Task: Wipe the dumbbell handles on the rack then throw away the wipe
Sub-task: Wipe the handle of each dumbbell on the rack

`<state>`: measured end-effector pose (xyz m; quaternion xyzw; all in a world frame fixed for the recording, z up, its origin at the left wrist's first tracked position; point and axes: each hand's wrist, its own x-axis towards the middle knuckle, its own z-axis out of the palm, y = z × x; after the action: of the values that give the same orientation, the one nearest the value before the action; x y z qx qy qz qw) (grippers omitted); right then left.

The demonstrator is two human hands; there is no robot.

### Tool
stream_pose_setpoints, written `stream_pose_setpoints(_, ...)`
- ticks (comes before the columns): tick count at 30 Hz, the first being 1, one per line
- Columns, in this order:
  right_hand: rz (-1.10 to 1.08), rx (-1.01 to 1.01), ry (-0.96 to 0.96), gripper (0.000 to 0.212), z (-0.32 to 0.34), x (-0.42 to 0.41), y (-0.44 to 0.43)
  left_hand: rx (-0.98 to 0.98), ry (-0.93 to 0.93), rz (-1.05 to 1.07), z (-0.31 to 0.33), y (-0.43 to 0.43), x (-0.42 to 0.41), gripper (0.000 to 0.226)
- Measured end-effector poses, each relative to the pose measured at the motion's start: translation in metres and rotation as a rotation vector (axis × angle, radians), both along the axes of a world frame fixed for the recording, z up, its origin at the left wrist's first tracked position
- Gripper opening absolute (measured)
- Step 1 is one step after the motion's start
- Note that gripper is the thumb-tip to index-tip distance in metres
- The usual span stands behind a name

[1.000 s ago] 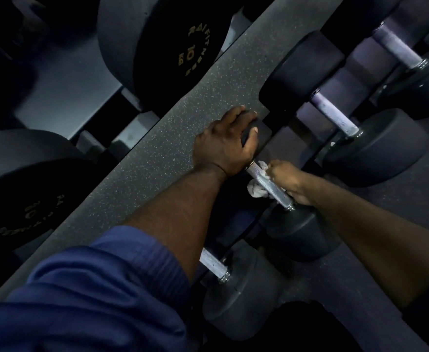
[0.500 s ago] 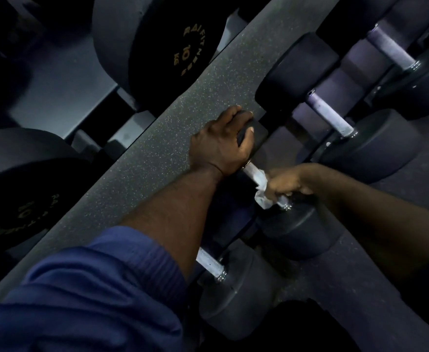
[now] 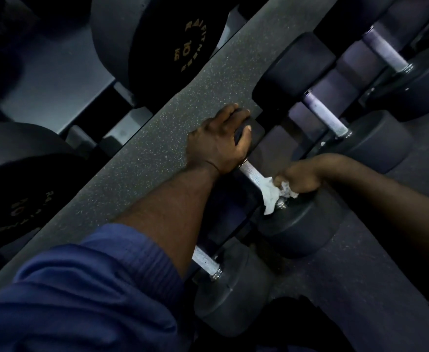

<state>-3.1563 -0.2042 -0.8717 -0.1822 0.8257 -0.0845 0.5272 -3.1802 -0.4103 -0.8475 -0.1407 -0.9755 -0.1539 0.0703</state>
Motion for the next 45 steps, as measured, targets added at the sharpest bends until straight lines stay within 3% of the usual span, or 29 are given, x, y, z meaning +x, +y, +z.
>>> stream_pose_setpoints(6, 0.134, 0.081, 0.334, 0.031, -0.008, 0.004, -0.006, 0.002, 0.004, 0.008, 0.001, 0.001, 0.002, 0.047)
stream_pose_setpoints(12, 0.032, 0.029, 0.201, 0.028, -0.005, -0.002, 0.012, 0.014, 0.003, 0.011, 0.002, 0.001, 0.001, 0.047)
stream_pose_setpoints(20, -0.293, -0.186, 0.423, 0.025, -0.011, 0.014, 0.036, 0.005, 0.021, 0.008, 0.0, 0.001, 0.0, 0.046)
stream_pose_setpoints(21, -0.307, -0.207, 0.446, 0.034, -0.011, 0.011, 0.038, 0.004, 0.022, 0.007, -0.001, 0.001, 0.001, 0.046)
stream_pose_setpoints(23, -0.304, -0.232, 0.469, 0.054, -0.008, 0.006, 0.037, 0.006, 0.017, 0.006, -0.001, 0.0, 0.001, 0.047)
stream_pose_setpoints(25, -0.197, -0.207, 0.469, 0.06, -0.004, 0.002, 0.033, 0.009, 0.012, 0.006, 0.001, 0.001, 0.001, 0.048)
stream_pose_setpoints(27, -0.099, -0.176, 0.432, 0.046, 0.003, 0.0, 0.029, 0.008, 0.016, 0.005, 0.002, 0.001, 0.001, 0.048)
stream_pose_setpoints(30, -0.12, -0.194, 0.288, 0.02, 0.012, 0.0, 0.028, 0.002, 0.014, 0.012, 0.001, 0.001, 0.0, 0.048)
stream_pose_setpoints(32, -0.134, -0.185, 0.29, 0.023, 0.011, 0.002, 0.029, 0.008, 0.011, 0.01, 0.001, 0.001, 0.001, 0.047)
stream_pose_setpoints(36, -0.19, -0.204, 0.567, 0.031, -0.013, 0.003, 0.033, 0.003, 0.001, 0.01, 0.002, 0.001, 0.001, 0.047)
stream_pose_setpoints(42, -0.153, -0.316, 0.544, 0.023, -0.024, 0.006, 0.027, 0.0, -0.007, 0.009, 0.001, 0.001, 0.001, 0.049)
stream_pose_setpoints(45, -0.112, -0.398, 0.536, 0.05, -0.033, 0.009, 0.023, -0.004, -0.008, 0.012, 0.001, 0.0, 0.0, 0.05)
